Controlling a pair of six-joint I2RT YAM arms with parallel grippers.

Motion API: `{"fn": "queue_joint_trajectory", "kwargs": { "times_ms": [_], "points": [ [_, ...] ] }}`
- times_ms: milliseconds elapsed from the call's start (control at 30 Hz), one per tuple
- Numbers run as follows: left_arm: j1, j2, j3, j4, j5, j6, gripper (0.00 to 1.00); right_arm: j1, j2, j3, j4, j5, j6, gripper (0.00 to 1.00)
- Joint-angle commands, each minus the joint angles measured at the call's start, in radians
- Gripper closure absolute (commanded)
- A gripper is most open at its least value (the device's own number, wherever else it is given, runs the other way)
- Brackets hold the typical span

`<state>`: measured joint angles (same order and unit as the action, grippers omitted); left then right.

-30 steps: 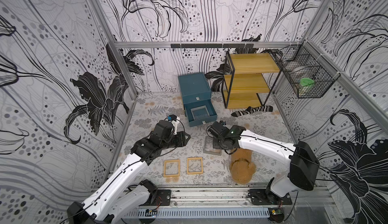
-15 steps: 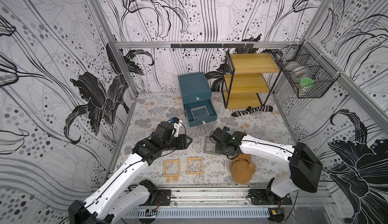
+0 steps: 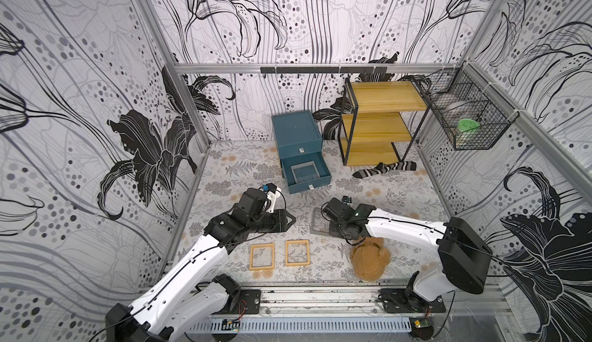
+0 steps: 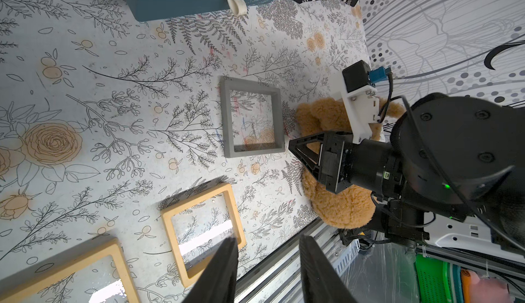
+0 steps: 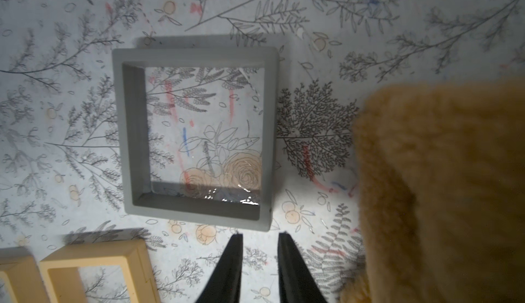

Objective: Place the brooch boxes into the drawer by color
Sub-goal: Pick up the brooch box from the center of the board.

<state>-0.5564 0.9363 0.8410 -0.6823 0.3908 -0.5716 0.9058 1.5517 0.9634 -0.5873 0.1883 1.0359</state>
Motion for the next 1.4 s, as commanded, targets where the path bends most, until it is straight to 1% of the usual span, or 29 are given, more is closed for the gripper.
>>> {"fn": "queue_joint_trajectory", "kwargs": {
  "times_ms": [0,367,567,900,1200,1367],
  "points": [
    [-0.008,-0.009,-0.002,0.030,0.015,-0.003,0.60,-0.016,0.019,-0.011,0.017,-0.002,0.013,0.73],
    [-0.011,-0.001,0.007,0.037,0.007,-0.010,0.59,-0.035,0.067,-0.011,0.059,-0.013,-0.013,0.73],
    [-0.013,-0.001,0.010,0.042,0.003,-0.015,0.59,-0.044,0.096,-0.013,0.071,-0.026,-0.020,0.77],
    [-0.014,0.010,0.015,0.049,0.003,-0.015,0.59,-0.052,0.111,-0.025,0.093,-0.041,-0.031,0.79],
    [-0.016,0.023,0.027,0.053,-0.005,-0.013,0.59,-0.051,0.111,-0.032,0.096,-0.045,-0.034,0.86],
    [-0.017,0.027,0.031,0.055,-0.008,-0.013,0.59,-0.051,0.143,-0.026,0.089,-0.042,-0.041,0.91]
  ]
}}
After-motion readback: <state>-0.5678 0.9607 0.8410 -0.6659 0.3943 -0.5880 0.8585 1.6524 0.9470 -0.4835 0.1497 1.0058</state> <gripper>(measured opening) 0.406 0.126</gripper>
